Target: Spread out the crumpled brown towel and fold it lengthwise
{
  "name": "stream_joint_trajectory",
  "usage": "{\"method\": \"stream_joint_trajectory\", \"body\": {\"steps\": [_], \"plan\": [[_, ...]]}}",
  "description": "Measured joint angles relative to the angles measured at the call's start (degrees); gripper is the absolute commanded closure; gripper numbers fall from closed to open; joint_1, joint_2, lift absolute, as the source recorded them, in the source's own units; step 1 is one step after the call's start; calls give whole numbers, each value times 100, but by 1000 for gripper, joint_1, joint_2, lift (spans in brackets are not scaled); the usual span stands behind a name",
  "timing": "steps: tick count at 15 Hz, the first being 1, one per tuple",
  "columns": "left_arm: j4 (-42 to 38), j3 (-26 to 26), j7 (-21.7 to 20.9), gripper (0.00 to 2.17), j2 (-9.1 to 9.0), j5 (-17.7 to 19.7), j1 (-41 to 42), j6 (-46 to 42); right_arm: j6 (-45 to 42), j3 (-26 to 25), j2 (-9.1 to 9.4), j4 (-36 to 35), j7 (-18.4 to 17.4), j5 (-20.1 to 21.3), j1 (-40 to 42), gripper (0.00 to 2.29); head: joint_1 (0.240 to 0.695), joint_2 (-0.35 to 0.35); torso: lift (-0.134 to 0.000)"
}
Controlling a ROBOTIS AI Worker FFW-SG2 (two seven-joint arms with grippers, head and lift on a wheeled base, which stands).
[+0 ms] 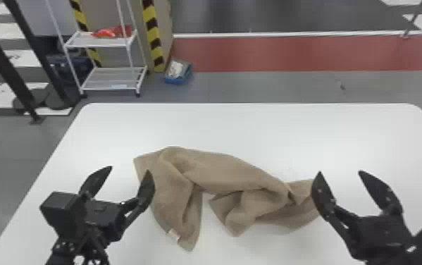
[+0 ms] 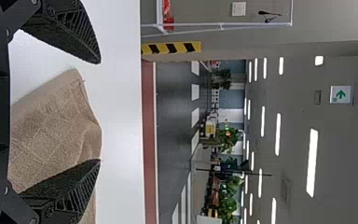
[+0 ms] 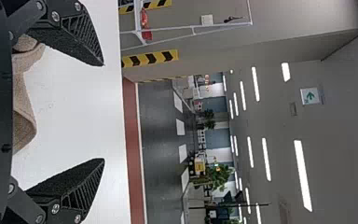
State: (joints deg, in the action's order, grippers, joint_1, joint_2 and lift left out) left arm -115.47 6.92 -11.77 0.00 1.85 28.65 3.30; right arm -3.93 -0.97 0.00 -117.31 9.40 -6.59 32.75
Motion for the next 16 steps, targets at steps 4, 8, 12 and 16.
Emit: {"method": "stream_joint_trajectory", "body": {"steps": [4, 8, 12, 16], "plan": [[-10, -6, 0, 137, 0, -3, -11, 5, 77, 0, 0, -2, 0, 9, -26, 171, 695, 61, -124], [-10, -30, 0, 137, 0, -15, -40, 62, 148, 5, 0, -2, 0, 17, -56, 171, 695, 59, -124], [-2, -32, 0, 137, 0, -18, -44, 70, 195, 12, 0, -2, 0, 18, -81, 174, 695, 60, -124], [0, -32, 0, 137, 0, -18, -31, 70, 272, -26, 0, -2, 310, 142, -71, 181, 695, 69, -124]]}}
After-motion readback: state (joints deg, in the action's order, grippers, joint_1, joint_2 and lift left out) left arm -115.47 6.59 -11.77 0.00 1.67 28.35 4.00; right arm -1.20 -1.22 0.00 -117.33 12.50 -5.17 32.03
